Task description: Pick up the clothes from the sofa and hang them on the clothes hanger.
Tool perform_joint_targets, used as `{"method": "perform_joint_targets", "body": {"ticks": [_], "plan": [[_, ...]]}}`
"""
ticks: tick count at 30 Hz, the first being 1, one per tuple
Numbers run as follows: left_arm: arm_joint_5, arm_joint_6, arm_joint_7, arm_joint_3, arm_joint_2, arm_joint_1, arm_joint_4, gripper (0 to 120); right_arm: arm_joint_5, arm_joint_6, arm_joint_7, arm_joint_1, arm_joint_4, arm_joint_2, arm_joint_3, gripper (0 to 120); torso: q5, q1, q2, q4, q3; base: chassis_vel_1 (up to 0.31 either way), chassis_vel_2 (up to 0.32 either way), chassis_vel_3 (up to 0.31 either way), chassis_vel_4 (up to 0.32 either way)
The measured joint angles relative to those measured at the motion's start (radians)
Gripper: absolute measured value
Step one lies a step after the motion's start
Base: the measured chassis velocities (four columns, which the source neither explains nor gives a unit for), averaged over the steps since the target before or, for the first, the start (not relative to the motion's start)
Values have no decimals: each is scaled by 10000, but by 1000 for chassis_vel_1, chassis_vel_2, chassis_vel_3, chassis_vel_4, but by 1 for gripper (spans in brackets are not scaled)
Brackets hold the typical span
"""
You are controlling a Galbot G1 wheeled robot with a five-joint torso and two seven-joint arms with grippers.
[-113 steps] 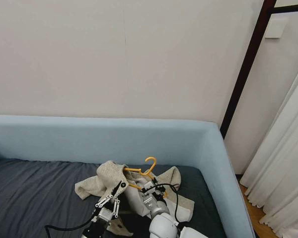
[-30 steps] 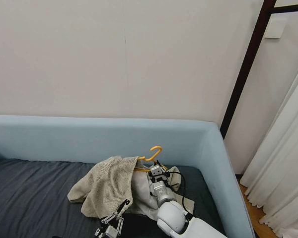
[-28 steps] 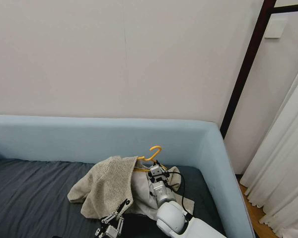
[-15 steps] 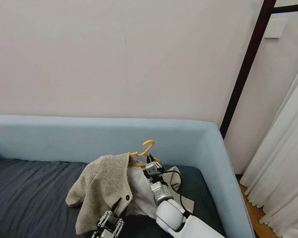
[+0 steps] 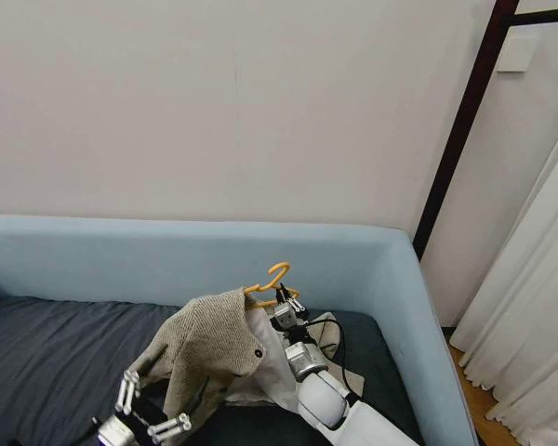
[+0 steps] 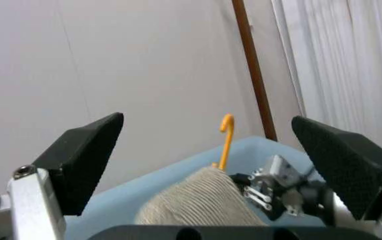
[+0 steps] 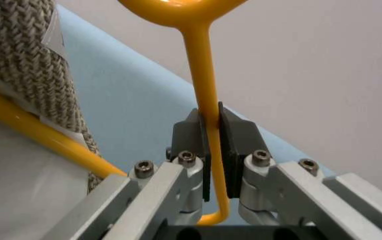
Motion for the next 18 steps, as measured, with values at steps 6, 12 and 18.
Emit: {"method": "perform_joint_targets", "body": {"ticks": [6,12,18], "plan": [[-1959,1849,435,153,1841,-1069,275,100,-555,57,-31,-247,54,7,52,4,0,1,0,-3,1,0,0,0,0],[-3453,4281,789,511,3679,-2434,627,100,-1336,66,-44,-349,-52,259,121,4,-1,1,-1,3,1,0,0,0,0],[-4355,6003,1139,511,4647,-2857,599,100,-1749,74,6,-240,-390,593,-2,4,3,1,-1,1,2,0,0,0,0]]}}
